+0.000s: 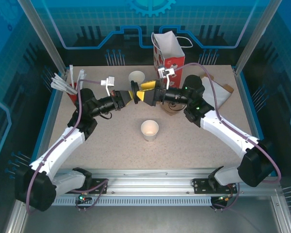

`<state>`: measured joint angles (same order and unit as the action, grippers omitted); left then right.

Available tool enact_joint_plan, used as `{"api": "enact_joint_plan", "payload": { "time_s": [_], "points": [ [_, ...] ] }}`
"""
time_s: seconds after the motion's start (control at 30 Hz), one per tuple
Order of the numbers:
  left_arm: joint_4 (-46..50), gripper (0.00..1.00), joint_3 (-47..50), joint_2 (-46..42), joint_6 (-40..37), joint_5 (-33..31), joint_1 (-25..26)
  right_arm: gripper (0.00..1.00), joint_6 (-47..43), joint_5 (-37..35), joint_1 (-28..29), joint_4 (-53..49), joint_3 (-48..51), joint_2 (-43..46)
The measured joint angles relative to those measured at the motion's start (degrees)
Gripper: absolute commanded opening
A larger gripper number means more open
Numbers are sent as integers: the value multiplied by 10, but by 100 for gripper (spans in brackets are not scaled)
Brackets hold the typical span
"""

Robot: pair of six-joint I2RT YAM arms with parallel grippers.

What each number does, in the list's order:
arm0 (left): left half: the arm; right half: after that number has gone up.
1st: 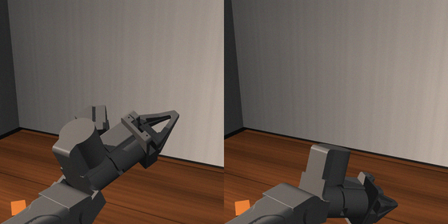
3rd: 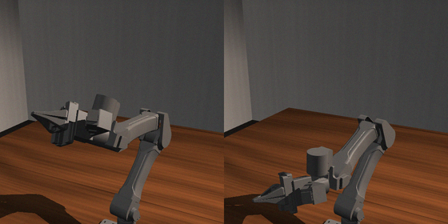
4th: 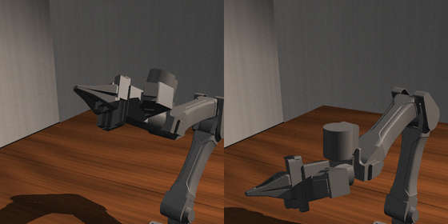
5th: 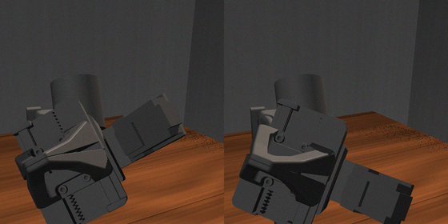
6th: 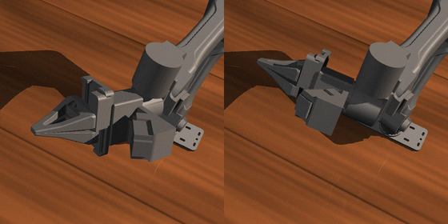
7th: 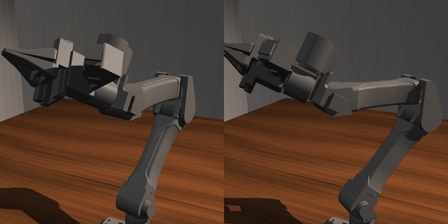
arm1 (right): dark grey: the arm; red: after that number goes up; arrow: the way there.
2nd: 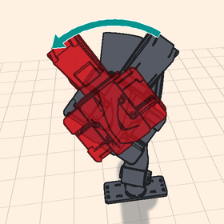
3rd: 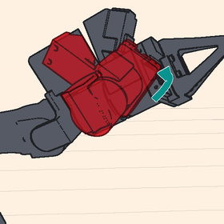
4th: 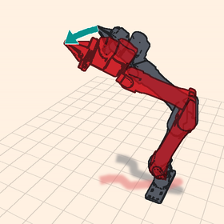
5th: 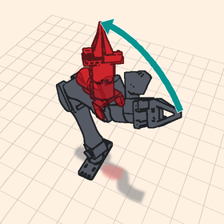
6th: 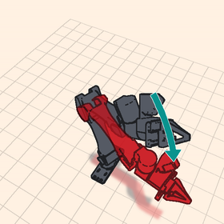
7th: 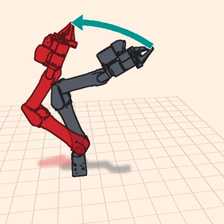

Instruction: Pack the takeout coffee

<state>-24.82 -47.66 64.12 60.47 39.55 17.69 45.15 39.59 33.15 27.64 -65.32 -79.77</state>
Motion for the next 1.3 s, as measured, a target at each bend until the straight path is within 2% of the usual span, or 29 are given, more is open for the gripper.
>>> {"api": "enact_joint_plan", "payload": {
  "time_s": [0.47,0.63,0.87,1.1,1.3],
  "points": [
    [-69,5,9,11,44,11,14,88,42,16,8,55,1,-19],
    [-74,5,11,14,53,11,16,92,44,14,9,59,5,-19],
    [-81,5,22,14,57,10,17,88,43,11,10,58,15,-18],
    [-81,5,25,14,57,6,19,94,33,-2,10,44,23,-3],
    [-83,5,25,14,58,3,19,89,28,-10,10,33,24,4]
  ]
}}
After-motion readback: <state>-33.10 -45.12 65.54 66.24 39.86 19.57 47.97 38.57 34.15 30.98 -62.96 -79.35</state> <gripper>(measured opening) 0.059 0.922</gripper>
